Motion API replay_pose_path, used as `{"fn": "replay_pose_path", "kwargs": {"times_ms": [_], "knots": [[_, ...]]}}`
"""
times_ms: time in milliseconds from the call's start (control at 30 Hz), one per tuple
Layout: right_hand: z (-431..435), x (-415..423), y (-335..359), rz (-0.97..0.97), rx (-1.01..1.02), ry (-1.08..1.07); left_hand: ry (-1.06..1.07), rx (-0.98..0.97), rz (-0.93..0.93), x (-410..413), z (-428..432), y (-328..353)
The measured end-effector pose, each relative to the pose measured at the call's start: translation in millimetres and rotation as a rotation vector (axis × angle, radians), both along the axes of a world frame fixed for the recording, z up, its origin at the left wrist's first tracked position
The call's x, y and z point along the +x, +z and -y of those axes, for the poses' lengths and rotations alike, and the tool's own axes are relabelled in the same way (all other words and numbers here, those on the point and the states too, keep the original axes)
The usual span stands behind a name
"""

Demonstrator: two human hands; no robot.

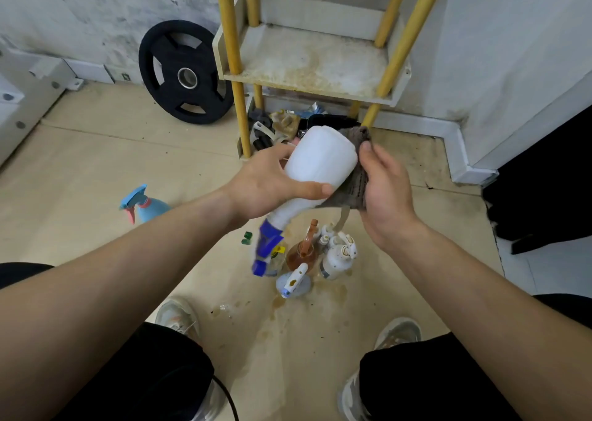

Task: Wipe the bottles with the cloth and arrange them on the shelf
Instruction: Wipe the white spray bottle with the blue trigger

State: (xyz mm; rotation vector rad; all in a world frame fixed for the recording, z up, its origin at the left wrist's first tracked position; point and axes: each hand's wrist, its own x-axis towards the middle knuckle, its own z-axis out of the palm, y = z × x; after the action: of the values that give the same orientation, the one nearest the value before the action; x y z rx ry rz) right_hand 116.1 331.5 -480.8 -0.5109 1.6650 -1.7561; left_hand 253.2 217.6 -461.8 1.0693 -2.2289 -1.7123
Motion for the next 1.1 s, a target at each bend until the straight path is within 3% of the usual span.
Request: {"fn": "replay_pose_path", "kwargs": {"times_ms": [100, 167, 367, 600, 800, 967, 1100], "knots": [[0.6, 1.4, 1.7, -0.185, -0.023, -0.049, 0.041, 0.245, -0.081, -1.5, -4.4, 2.1], [0.8, 3.0, 0.5, -0.227, -0.012, -0.054, 0.058, 0.280, -0.108, -1.4, -3.4, 2.4], [-3.3, 16.8, -9.2, -0.100, 0.153, 0.109, 0.195, 0.430, -0.169, -0.1, 4.8, -2.2], [-2.6, 16.1, -8.8, -0.014, 0.175, 0.141, 0.362, 0.527, -0.232, 0.8, 10.2, 0.8], [-0.6, 10.8, -9.1, -0.194, 0.298, 0.259, 0.495, 0.599, -0.226, 1.3, 6.8, 0.9], [-2.6, 12.8, -5.9, 0.040, 0.406, 0.541, 0.610, 0.703, -0.098, 9.8, 13.1, -7.3], [-1.2, 12.3, -6.0, 0.236, 0.441, 0.505, 0.527, 0.671, 0.054, 14.6, 9.1, -8.5]]}}
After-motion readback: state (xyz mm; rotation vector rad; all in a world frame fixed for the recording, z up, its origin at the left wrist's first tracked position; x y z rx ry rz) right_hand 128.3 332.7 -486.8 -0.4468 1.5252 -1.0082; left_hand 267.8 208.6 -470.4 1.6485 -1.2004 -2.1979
